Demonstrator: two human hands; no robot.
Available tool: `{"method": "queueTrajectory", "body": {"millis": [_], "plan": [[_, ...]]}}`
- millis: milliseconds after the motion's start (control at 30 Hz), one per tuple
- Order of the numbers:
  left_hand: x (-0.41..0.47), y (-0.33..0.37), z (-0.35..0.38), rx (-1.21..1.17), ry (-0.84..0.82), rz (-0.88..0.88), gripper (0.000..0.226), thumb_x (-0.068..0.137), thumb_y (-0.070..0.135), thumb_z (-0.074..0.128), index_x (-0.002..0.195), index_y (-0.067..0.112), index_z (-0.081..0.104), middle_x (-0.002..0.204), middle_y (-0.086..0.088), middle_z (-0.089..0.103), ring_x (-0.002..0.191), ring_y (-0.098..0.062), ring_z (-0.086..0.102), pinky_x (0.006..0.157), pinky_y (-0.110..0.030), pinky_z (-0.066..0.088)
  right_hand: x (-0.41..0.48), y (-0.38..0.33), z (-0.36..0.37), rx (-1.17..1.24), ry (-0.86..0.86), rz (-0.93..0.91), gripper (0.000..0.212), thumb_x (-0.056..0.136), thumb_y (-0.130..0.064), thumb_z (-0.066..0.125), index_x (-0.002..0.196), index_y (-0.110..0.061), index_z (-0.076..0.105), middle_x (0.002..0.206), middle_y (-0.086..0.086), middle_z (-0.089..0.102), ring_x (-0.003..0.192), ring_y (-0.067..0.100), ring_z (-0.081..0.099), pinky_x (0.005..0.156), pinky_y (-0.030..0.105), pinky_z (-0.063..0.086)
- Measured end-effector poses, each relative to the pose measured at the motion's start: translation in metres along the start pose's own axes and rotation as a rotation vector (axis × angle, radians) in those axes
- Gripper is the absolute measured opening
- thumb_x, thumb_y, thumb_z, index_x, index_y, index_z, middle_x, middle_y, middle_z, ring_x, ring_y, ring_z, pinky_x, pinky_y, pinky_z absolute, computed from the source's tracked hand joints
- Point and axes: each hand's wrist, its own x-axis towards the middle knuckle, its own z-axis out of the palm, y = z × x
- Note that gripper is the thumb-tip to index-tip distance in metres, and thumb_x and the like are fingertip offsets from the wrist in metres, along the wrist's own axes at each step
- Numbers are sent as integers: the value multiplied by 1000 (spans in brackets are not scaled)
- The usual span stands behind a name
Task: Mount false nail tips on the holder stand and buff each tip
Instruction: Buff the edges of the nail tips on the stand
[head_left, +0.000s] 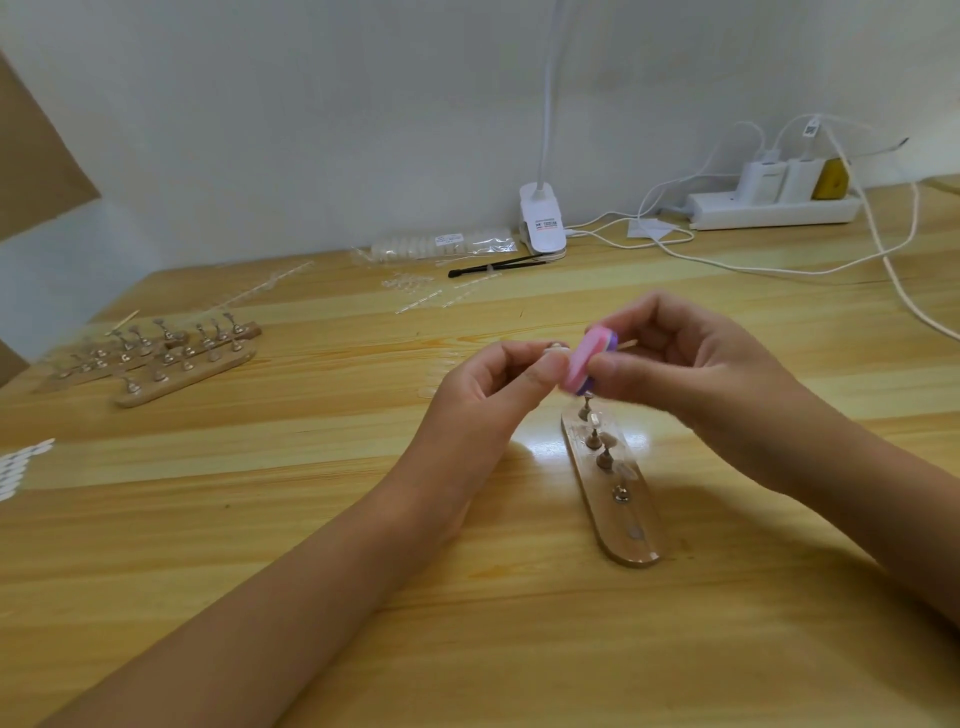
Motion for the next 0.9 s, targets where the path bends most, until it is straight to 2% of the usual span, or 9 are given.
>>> {"method": "queueTrajectory", "body": {"millis": [67, 200, 367, 433, 533, 633, 767, 900], "plan": [[0, -1, 0, -4, -10, -3, 34, 88, 41, 64, 112, 17, 71, 111, 2, 74, 108, -11, 66, 103, -35, 46, -1, 3, 3, -19, -21, 15, 33, 77, -16, 72, 105, -4, 61, 99, 6, 75, 93, 19, 73, 79, 20, 55], [2, 0, -2, -42, -12, -20, 31, 88, 40, 64, 111, 20, 72, 114, 0, 73, 113, -14, 64, 103, -34, 44, -1, 6, 7, 11, 20, 5, 32, 77, -16, 72, 105, -6, 60, 101, 6, 75, 94, 19, 73, 79, 20, 55], [3, 0, -1, -87, -18, -40, 23, 85, 39, 64, 101, 26, 75, 104, 10, 74, 93, 2, 64, 87, -23, 46, -2, 5, 6, 36, 70, -30, 30, 77, -17, 71, 103, -7, 59, 98, 5, 75, 92, 18, 73, 78, 19, 55], [3, 0, -2, -97, -15, -50, 25, 84, 38, 65, 103, 24, 74, 105, 9, 74, 96, -1, 65, 89, -23, 46, -2, 4, 7, 25, 43, -18, 30, 78, -15, 71, 104, -5, 59, 98, 5, 75, 92, 19, 73, 78, 20, 55], [3, 0, -2, -138, -18, -64, 28, 82, 40, 68, 103, 23, 75, 94, 14, 71, 86, 1, 61, 87, -23, 46, -1, 3, 6, 25, 118, -48, 32, 75, -18, 71, 103, -7, 59, 96, 4, 75, 91, 18, 73, 79, 21, 56], [4, -1, -1, -136, -35, -64, 32, 82, 40, 71, 105, 19, 72, 101, 7, 74, 94, -2, 66, 87, -22, 47, -2, 3, 7, -35, -13, 9, 32, 75, -16, 71, 103, -4, 60, 96, 5, 75, 91, 18, 73, 78, 20, 55], [4, 1, -2, -133, -26, -76, 26, 85, 38, 69, 104, 22, 74, 98, 11, 73, 90, 2, 63, 89, -23, 46, -1, 4, 5, -2, 96, -37, 34, 77, -21, 69, 108, -8, 63, 97, 5, 74, 92, 19, 72, 80, 24, 56], [2, 2, -1, -84, -12, -65, 35, 80, 39, 72, 109, 19, 72, 98, 13, 73, 90, 3, 64, 91, -24, 46, 2, 6, 0, -9, 74, -41, 34, 83, -19, 65, 116, -13, 67, 102, 8, 74, 96, 17, 71, 83, 22, 55]]}}
